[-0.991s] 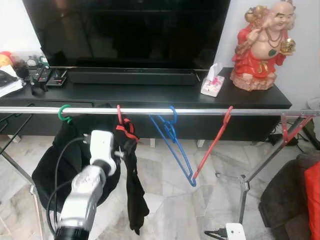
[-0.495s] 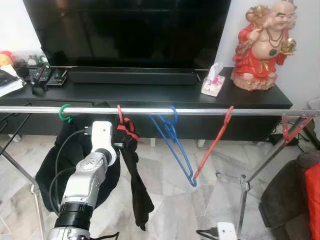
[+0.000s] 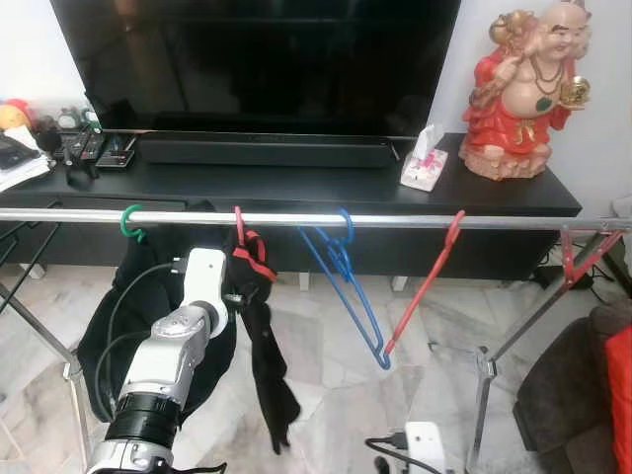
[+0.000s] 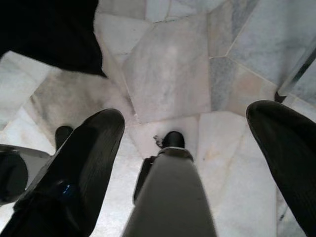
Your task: Hang hanger
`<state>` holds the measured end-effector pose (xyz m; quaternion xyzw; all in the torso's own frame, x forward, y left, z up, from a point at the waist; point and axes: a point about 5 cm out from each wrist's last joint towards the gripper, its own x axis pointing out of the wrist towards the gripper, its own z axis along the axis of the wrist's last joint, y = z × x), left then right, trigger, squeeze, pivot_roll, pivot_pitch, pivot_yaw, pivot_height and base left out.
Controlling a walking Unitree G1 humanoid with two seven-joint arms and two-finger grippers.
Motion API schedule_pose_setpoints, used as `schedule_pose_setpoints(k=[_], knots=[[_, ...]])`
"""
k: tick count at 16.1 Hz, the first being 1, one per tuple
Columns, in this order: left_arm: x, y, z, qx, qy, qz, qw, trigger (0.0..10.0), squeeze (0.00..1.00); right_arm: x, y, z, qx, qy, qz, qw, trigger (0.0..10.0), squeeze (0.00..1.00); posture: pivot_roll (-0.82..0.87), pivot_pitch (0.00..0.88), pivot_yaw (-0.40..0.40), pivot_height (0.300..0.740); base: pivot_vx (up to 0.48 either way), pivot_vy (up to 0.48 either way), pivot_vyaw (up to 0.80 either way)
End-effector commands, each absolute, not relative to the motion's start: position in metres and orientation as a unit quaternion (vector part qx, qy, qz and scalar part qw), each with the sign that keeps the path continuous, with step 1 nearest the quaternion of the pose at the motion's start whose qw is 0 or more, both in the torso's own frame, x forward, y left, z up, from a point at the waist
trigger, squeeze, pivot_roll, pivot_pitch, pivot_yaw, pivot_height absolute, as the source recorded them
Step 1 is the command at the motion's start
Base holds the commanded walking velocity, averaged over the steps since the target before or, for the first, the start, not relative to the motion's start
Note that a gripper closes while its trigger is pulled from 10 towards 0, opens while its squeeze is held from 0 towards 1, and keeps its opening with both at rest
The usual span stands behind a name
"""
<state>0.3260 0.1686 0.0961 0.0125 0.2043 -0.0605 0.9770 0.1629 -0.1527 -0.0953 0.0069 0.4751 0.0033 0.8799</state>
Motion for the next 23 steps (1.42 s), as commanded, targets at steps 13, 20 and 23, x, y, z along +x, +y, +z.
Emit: schedule_pose_setpoints(k=[13,20,23], knots=[[0.342,0.187,0.087,0.030,0.154,-0.064,0.985,0.0,0.00,0.137,-0.179,-0.102,0.010,0.483,-0.006,0.876,10.0,0.00,-0.02,0.000,-0.020,0.740,0.000,0.000,0.00],[0.344,0.180,0.080,-0.002,0.138,-0.090,0.986,0.0,0.00,0.147,-0.174,-0.100,0.005,0.488,-0.004,0.873,10.0,0.00,-0.03,0.000,-0.025,0.740,0.000,0.000,0.00],[0.344,0.180,0.078,-0.009,0.131,-0.100,0.986,0.0,0.00,0.147,-0.171,-0.100,0.004,0.491,-0.003,0.871,10.0,0.00,-0.02,0.000,-0.026,0.740,0.000,0.000,0.00]])
